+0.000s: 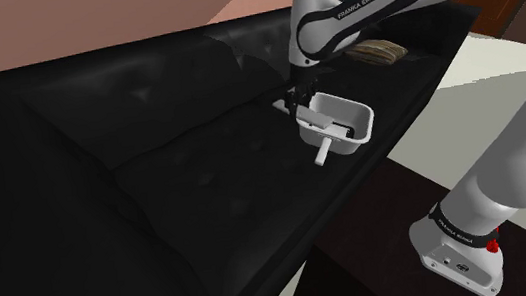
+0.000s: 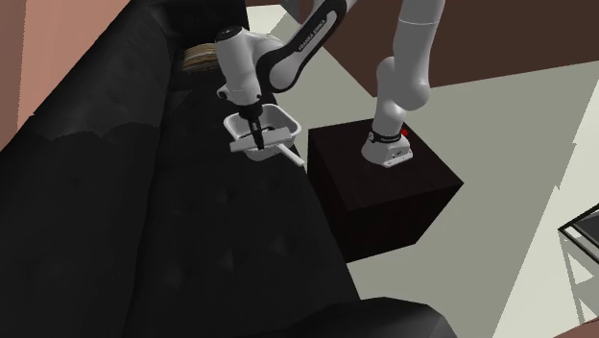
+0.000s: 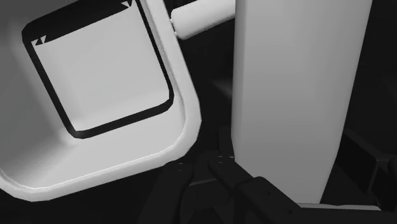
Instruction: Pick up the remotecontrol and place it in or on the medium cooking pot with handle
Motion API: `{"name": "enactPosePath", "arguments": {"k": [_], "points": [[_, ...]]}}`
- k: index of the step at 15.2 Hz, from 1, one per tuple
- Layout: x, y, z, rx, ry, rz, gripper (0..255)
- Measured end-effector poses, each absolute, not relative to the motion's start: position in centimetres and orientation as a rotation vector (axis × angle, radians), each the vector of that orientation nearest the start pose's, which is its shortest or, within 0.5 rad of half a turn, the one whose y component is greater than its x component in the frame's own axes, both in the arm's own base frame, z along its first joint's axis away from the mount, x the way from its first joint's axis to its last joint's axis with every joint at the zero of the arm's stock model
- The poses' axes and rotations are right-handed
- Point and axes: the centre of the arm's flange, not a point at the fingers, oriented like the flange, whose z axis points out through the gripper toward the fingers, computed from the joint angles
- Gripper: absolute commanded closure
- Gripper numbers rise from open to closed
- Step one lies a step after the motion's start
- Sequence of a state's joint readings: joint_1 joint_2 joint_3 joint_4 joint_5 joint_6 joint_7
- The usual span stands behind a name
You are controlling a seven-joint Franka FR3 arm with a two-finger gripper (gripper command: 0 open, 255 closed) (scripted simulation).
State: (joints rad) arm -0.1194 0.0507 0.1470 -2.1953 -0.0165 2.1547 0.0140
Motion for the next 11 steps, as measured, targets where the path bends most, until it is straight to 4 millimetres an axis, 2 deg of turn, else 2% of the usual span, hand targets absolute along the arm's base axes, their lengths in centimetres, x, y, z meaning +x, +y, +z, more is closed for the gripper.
{"name": "enactPosePath", "arguments": {"k": [11], "points": [[47.7,-11.9,35.1,-3.146,-0.036,0.142,255]]}}
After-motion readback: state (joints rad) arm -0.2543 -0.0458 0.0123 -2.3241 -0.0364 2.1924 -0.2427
